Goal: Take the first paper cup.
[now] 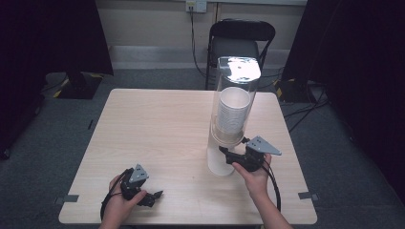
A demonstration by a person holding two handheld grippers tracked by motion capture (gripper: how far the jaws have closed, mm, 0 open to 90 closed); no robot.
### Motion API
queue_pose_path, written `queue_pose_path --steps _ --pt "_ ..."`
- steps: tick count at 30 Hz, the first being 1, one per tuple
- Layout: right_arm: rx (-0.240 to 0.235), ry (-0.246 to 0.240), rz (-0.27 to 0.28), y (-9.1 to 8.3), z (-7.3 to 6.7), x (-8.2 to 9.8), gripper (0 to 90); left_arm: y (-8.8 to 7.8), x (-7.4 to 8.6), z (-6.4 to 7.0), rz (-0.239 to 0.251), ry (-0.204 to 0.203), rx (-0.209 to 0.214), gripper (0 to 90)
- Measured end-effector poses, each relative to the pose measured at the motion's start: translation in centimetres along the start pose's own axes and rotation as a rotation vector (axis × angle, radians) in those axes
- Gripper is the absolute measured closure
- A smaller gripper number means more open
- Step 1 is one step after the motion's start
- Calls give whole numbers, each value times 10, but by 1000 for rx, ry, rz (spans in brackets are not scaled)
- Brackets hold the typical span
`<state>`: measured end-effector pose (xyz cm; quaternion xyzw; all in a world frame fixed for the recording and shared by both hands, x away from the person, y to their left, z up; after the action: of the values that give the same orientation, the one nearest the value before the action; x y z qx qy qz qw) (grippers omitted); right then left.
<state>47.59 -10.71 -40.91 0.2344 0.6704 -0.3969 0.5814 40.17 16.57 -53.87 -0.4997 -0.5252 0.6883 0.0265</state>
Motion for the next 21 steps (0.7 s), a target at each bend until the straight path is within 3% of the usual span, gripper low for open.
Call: queue_pose_path --steps 6,11,21 --pt "17 -32 33 3 -4 -7 208 0 0 0 0 1 0 0" --pt "34 -29 45 7 -3 -12 212 0 0 0 0 0 0 0" --pt "36 -57 57 9 -6 -12 314 0 0 0 0 0 0 0"
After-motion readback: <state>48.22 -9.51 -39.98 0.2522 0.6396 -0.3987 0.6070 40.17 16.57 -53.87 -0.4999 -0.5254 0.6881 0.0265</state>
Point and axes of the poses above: each handheld gripper's, and its own axes: y roughly forward along the jaws, x roughly out of its underside, z roughly to its right, the point moved 10 cm from there along y, roughly forward along the jaws, and after that the axes turned 9 degrees about -z, right-handed, at the moved point
